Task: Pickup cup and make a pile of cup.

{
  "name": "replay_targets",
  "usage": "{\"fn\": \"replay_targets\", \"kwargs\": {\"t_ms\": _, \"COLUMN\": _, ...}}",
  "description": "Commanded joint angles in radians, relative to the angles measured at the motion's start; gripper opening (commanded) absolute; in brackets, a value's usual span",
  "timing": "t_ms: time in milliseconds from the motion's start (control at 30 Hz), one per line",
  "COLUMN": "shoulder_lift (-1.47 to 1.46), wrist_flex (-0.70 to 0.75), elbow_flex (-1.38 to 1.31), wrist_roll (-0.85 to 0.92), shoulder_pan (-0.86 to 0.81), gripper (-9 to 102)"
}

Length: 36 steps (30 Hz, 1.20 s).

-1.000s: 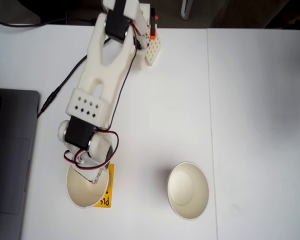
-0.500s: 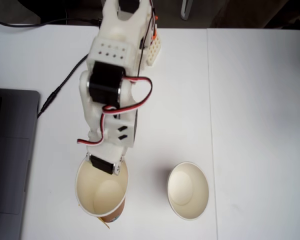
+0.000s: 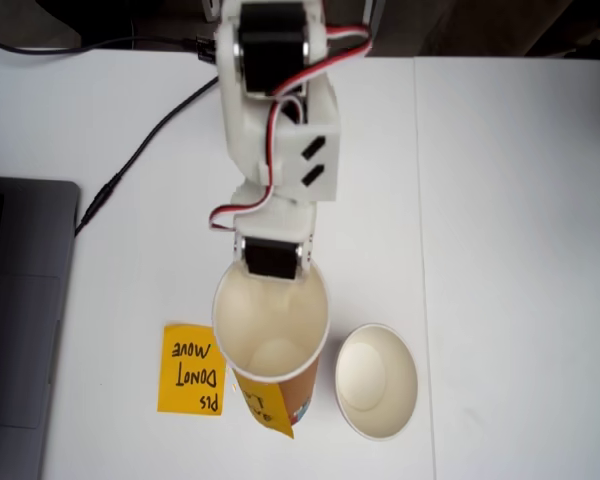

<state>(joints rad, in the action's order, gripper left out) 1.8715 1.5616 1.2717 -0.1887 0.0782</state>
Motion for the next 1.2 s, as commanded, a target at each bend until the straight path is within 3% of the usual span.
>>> {"fn": "replay_targets", "kwargs": {"t_ms": 0, "shoulder_lift": 0.104, "wrist_flex": 0.005, "elbow_flex": -0.081, "wrist_roll": -0.002, "shoulder_pan": 0.084, "gripper": -7}}
{"fn": "replay_targets", "kwargs": {"t_ms": 333, "shoulder_lift": 0.127, "wrist_flex": -0.005, "elbow_flex": -0.083, "wrist_roll": 0.005, "shoulder_pan": 0.233, "gripper": -6}}
{"fn": "replay_targets", "kwargs": {"t_ms": 1167, "shoulder_lift": -0.074, "wrist_flex": 0.005, "elbow_flex": -0.298, "wrist_roll": 0.003, "shoulder_pan": 0.331, "gripper": -7}}
